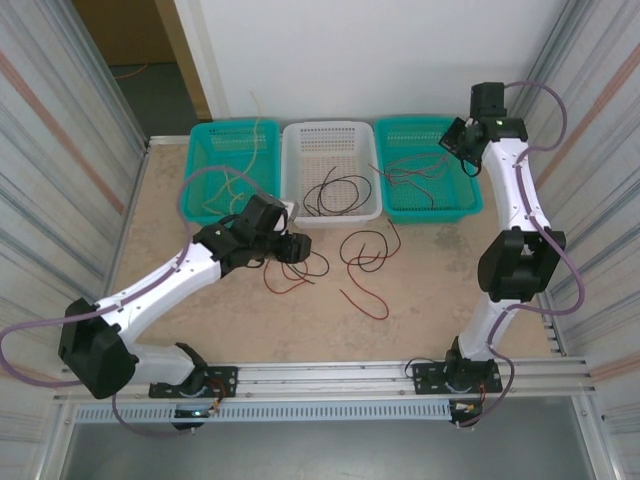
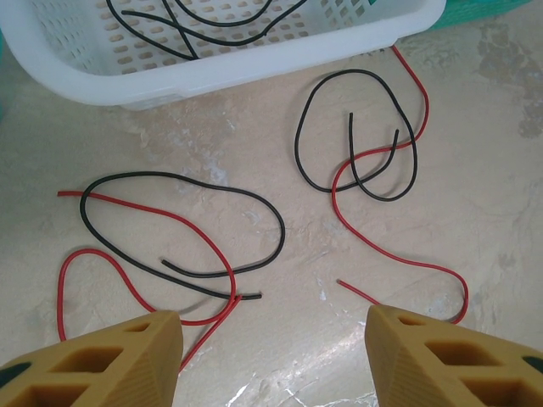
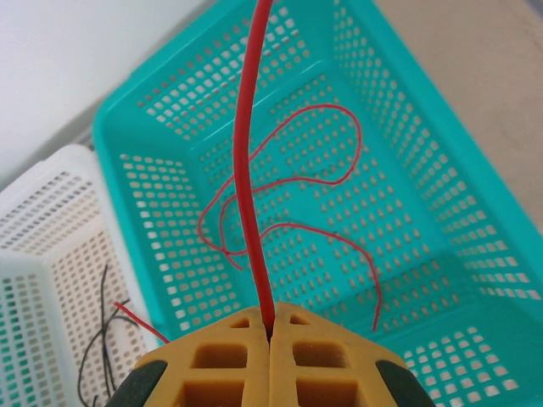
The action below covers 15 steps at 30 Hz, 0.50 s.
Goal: Untangle the cables
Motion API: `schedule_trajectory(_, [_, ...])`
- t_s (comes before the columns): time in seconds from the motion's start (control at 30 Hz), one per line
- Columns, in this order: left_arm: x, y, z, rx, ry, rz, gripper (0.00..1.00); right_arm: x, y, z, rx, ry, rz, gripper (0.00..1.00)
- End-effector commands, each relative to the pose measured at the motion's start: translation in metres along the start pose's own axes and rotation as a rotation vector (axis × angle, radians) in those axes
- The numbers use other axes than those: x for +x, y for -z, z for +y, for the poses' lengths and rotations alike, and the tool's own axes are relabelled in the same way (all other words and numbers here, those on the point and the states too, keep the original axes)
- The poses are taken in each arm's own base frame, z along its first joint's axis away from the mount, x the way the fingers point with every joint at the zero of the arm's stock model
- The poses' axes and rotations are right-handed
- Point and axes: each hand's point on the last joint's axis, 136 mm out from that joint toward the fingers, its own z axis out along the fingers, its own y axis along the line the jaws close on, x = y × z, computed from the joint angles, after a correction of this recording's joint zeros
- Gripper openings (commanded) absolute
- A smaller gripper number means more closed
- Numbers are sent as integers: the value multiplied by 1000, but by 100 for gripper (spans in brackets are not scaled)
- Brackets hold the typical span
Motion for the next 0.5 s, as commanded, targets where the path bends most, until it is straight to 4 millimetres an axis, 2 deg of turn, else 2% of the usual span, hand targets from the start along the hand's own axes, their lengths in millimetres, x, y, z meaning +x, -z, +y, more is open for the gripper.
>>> schedule_trajectory(0.0, [0, -3, -1, 22, 27, 11, 58, 1, 9, -6, 23, 5, -11, 0])
schedule_trajectory(0.17, [9, -11, 1, 25, 38, 53, 57, 0, 6, -12, 57, 12, -16, 0])
schedule_trajectory(0.37, [12, -11, 2, 29, 46, 50, 57, 10, -12, -19, 127, 53, 31, 2])
schedule_trajectory(0.4, [13, -11, 2, 28, 45, 52, 58, 13, -15, -18, 124, 56, 48, 10])
schedule_trajectory(0.47, [13, -10, 2, 27, 42, 54, 58, 18, -19, -17, 124, 68, 80, 37])
